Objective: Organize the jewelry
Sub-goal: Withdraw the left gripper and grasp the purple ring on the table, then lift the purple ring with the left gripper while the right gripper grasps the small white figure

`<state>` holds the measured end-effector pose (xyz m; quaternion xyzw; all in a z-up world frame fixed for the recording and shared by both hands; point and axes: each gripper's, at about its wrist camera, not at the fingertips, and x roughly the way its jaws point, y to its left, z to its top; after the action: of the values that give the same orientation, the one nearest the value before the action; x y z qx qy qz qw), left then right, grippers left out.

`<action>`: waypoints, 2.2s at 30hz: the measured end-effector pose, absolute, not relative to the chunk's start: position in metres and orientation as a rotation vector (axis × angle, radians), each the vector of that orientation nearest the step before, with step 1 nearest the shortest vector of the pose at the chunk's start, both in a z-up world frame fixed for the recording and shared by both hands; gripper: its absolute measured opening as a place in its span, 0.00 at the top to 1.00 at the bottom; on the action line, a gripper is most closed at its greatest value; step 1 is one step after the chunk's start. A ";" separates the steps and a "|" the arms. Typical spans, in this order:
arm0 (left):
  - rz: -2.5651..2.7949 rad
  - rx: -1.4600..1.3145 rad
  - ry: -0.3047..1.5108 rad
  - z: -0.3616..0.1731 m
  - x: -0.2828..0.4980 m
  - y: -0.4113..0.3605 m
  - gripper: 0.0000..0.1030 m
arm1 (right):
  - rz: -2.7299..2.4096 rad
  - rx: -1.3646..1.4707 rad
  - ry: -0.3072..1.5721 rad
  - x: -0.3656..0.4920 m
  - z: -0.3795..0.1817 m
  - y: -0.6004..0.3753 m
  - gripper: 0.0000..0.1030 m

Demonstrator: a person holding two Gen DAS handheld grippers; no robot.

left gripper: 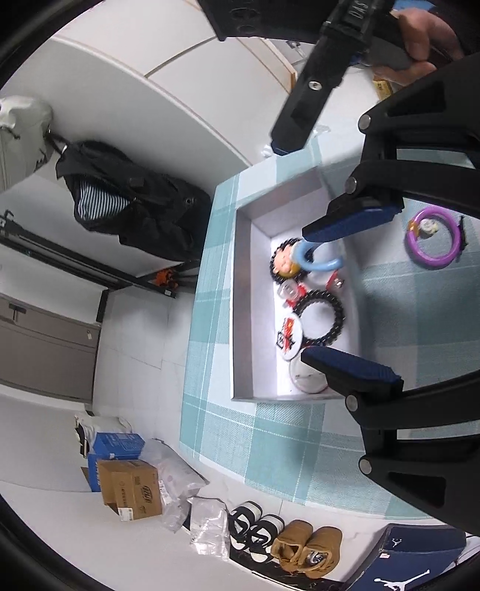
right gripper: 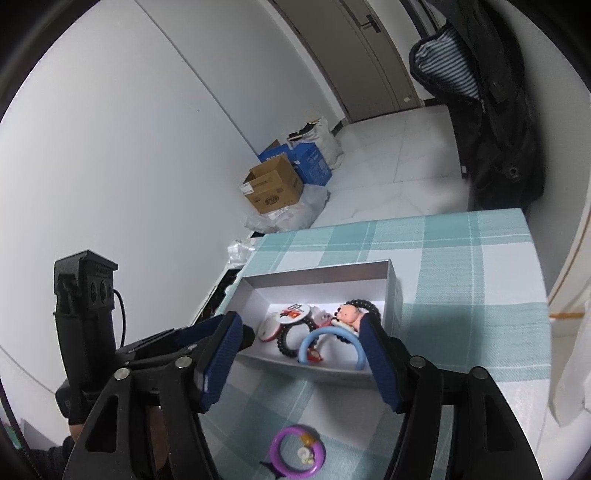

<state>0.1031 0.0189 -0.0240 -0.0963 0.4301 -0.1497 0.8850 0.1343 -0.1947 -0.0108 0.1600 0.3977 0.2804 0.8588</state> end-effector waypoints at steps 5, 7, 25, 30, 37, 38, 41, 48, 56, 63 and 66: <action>-0.324 -0.189 0.890 -0.025 0.087 0.014 0.33 | 0.553 0.304 0.829 0.123 -0.004 -0.201 0.26; -0.332 -0.195 0.904 -0.027 0.081 0.013 0.32 | 0.543 0.302 0.831 0.118 -0.003 -0.205 0.23; -0.389 0.072 1.101 -0.077 0.064 -0.049 0.30 | 0.478 0.232 0.867 0.082 -0.008 -0.231 0.11; -0.371 0.149 1.082 -0.078 0.065 -0.054 0.30 | 0.468 0.231 0.864 0.077 -0.008 -0.238 0.11; -0.363 0.177 1.066 -0.077 0.061 -0.051 0.37 | 0.465 0.238 0.859 0.074 -0.006 -0.243 0.10; -0.368 0.179 1.066 -0.077 0.061 -0.052 0.43 | 0.464 0.238 0.859 0.074 -0.006 -0.243 0.10; -0.389 0.194 1.066 -0.077 0.058 -0.057 0.50 | 0.468 0.237 0.857 0.073 -0.005 -0.243 0.10; -0.408 0.169 1.059 -0.072 0.050 -0.056 0.54 | 0.466 0.226 0.885 0.073 -0.012 -0.242 0.10; -0.437 0.029 1.001 -0.054 0.053 -0.029 0.54 | 0.386 0.133 0.985 0.077 -0.037 -0.237 0.11; -0.423 -0.103 0.928 -0.030 0.055 -0.004 0.54 | 0.482 0.160 1.045 0.074 -0.054 -0.220 0.18; -0.401 -0.122 0.906 -0.024 0.056 0.003 0.54 | 0.518 0.147 1.056 0.071 -0.058 -0.210 0.23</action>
<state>0.0556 0.0027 -0.0239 -0.0587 0.4346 -0.1923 0.8779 0.0714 -0.2096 -0.0583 0.0692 0.4976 0.2441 0.8295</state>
